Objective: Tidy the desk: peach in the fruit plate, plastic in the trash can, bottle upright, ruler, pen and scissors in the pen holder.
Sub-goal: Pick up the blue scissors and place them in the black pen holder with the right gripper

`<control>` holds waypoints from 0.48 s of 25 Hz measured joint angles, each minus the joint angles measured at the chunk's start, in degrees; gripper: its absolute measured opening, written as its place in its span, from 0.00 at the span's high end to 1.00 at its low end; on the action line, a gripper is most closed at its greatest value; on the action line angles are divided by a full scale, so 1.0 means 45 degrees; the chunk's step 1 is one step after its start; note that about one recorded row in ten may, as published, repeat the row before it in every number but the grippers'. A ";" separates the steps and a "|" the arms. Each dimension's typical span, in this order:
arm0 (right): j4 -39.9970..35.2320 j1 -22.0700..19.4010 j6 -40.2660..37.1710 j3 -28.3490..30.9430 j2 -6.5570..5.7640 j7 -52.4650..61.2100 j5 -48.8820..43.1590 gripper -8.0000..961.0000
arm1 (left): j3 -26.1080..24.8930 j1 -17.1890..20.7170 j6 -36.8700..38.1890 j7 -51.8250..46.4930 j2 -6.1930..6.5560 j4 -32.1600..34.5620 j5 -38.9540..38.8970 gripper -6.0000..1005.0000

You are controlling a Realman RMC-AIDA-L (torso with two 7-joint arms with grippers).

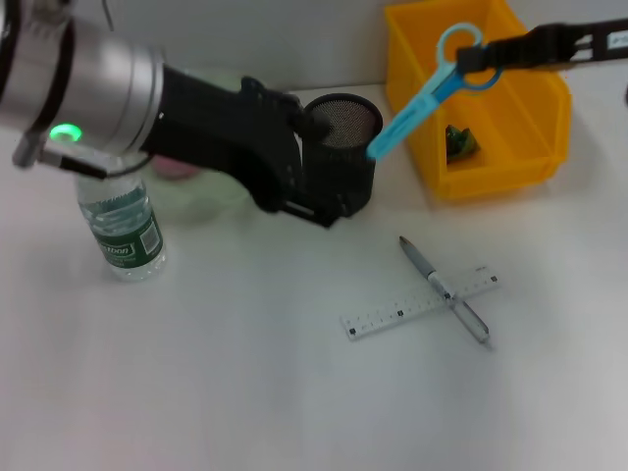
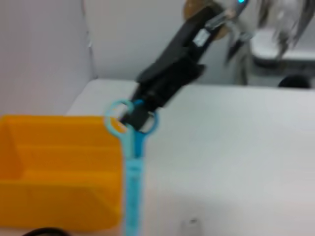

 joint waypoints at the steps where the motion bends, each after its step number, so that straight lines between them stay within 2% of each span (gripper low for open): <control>1: -0.0056 -0.0012 0.0000 0.0183 -0.0051 -0.0200 0.0002 0.91 | 0.0000 0.0000 0.0000 0.0000 0.0000 0.0000 0.0000 0.19; 7: -0.0429 0.0255 0.0549 0.0609 -0.0104 -0.1841 0.0002 0.90 | -0.0137 0.1404 0.0433 0.2214 -0.0005 -0.0959 -0.2763 0.19; 9: -0.0607 0.0423 0.0995 0.0222 -0.0107 -0.2091 -0.0063 0.90 | -0.0438 0.1655 0.0489 0.2867 -0.0004 -0.1686 -0.3451 0.19; 10: -0.0904 0.0550 0.1414 -0.0454 -0.0100 -0.2176 -0.0120 0.90 | -0.0913 0.1734 0.0678 0.3570 0.0010 -0.2867 -0.4003 0.19; 12: -0.1034 0.0599 0.1577 -0.0769 -0.0075 -0.2203 -0.0129 0.90 | -0.1111 0.1725 0.0778 0.3951 0.0012 -0.3429 -0.4144 0.19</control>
